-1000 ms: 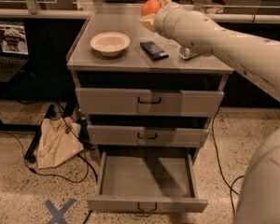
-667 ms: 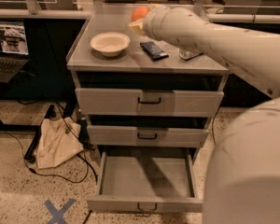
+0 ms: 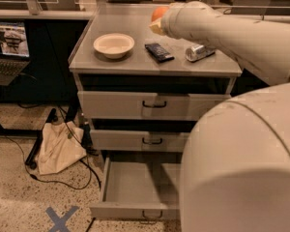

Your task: Pick orange from bottom drawer and place on counter

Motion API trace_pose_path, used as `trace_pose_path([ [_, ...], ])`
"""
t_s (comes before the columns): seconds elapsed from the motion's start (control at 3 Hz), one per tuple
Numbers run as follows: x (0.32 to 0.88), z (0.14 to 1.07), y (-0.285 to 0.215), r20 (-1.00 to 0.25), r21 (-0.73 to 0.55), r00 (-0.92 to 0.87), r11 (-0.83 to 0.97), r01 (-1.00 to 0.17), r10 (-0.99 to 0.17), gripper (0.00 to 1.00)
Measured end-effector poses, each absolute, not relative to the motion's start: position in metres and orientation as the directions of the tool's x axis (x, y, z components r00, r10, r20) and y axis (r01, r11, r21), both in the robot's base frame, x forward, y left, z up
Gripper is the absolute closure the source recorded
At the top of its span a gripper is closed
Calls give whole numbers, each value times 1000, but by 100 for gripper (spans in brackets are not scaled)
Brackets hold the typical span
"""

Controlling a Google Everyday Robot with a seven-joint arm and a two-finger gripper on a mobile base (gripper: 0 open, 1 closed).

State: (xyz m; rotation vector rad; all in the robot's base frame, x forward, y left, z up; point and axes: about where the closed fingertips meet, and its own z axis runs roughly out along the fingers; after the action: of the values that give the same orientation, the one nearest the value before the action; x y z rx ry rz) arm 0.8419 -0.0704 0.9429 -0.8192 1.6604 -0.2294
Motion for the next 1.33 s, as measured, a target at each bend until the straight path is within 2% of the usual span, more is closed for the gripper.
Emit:
trace_pose_path([
  [1.33, 873, 912, -56, -757, -562, -100, 722, -404, -645, 100],
])
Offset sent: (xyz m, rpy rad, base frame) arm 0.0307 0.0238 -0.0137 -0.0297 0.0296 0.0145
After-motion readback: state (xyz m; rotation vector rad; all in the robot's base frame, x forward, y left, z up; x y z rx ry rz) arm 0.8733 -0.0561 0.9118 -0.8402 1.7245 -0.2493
